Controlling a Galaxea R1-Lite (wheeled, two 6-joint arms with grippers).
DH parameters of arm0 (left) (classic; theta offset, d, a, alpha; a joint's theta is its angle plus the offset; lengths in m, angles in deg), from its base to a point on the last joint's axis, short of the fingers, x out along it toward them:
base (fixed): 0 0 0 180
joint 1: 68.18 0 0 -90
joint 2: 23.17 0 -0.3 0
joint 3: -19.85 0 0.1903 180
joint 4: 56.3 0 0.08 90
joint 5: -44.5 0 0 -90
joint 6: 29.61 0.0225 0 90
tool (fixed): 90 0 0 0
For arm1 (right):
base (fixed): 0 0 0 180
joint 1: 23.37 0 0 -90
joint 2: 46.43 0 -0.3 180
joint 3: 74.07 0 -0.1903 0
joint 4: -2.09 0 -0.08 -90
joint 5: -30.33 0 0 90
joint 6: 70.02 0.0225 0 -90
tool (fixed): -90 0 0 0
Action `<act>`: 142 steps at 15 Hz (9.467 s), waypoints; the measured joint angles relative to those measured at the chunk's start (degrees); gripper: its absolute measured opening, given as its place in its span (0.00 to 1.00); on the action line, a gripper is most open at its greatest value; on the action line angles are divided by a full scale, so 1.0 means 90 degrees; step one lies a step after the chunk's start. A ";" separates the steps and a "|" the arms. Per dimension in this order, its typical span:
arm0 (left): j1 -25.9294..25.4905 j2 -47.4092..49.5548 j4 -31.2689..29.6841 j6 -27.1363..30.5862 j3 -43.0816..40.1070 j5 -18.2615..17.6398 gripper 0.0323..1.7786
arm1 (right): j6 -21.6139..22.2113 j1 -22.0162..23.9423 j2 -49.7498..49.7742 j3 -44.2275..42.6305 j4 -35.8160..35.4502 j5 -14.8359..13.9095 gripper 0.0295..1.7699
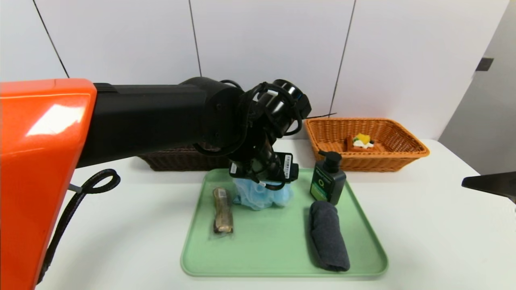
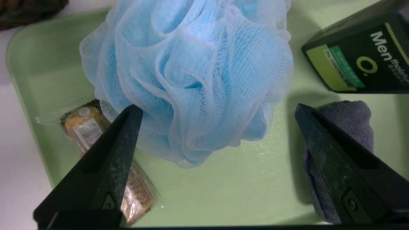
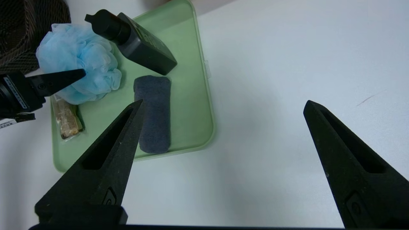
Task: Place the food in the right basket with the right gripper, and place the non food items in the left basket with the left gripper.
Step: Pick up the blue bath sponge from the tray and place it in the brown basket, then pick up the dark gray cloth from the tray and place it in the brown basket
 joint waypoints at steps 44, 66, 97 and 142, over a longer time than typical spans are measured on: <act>-0.1596 0.1715 -0.0951 0.1220 0.0003 -0.1378 0.34 | 0.0068 0.0058 0.0270 0.1015 -0.0677 0.0024 0.97; -0.5094 0.0343 -0.1574 0.2376 -0.0359 -0.2840 0.32 | 0.0009 0.0450 0.0039 0.0986 -0.0665 -0.0022 0.97; -0.0022 0.2135 0.0200 -0.0794 -0.0114 -0.1016 0.94 | 0.0051 0.0443 -0.0070 0.1176 -0.0684 0.0039 0.97; 0.1604 -0.1143 -0.0737 -0.0849 -0.0087 0.0172 0.95 | -0.3424 0.0478 -0.0199 0.1563 -0.1081 0.1088 0.97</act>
